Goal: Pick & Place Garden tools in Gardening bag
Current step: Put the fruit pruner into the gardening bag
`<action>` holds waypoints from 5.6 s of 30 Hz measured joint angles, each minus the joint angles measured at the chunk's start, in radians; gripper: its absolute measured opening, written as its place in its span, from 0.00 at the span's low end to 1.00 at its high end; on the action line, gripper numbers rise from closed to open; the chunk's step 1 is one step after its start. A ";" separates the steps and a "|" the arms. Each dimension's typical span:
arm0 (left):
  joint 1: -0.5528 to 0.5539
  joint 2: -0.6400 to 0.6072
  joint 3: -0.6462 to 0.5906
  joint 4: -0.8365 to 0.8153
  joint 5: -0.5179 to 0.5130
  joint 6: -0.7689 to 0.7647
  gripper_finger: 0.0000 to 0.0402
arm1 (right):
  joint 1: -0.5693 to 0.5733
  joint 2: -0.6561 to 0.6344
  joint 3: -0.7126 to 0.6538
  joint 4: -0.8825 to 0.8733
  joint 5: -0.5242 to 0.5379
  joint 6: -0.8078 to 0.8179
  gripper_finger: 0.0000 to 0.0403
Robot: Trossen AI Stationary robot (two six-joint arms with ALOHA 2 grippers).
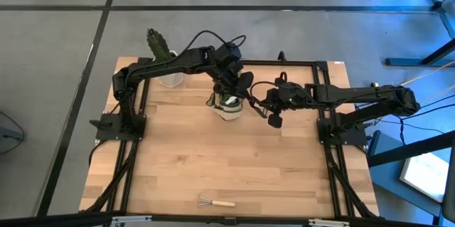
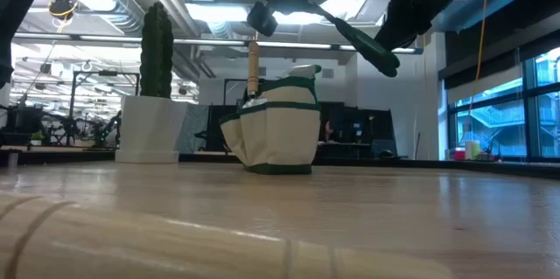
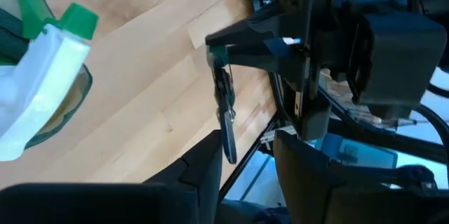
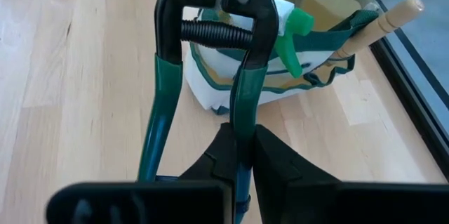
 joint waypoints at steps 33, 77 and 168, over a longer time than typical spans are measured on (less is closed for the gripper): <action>-0.014 0.071 -0.002 0.075 -0.012 -0.012 0.27 | 0.030 0.000 0.000 -0.015 0.045 0.053 0.06; -0.007 0.076 0.258 -0.303 -0.215 0.004 0.06 | 0.033 -0.003 0.005 -0.045 0.194 0.271 0.59; -0.198 0.203 0.520 -0.624 0.042 0.906 0.06 | 0.067 -0.258 0.079 0.021 -0.332 0.656 0.43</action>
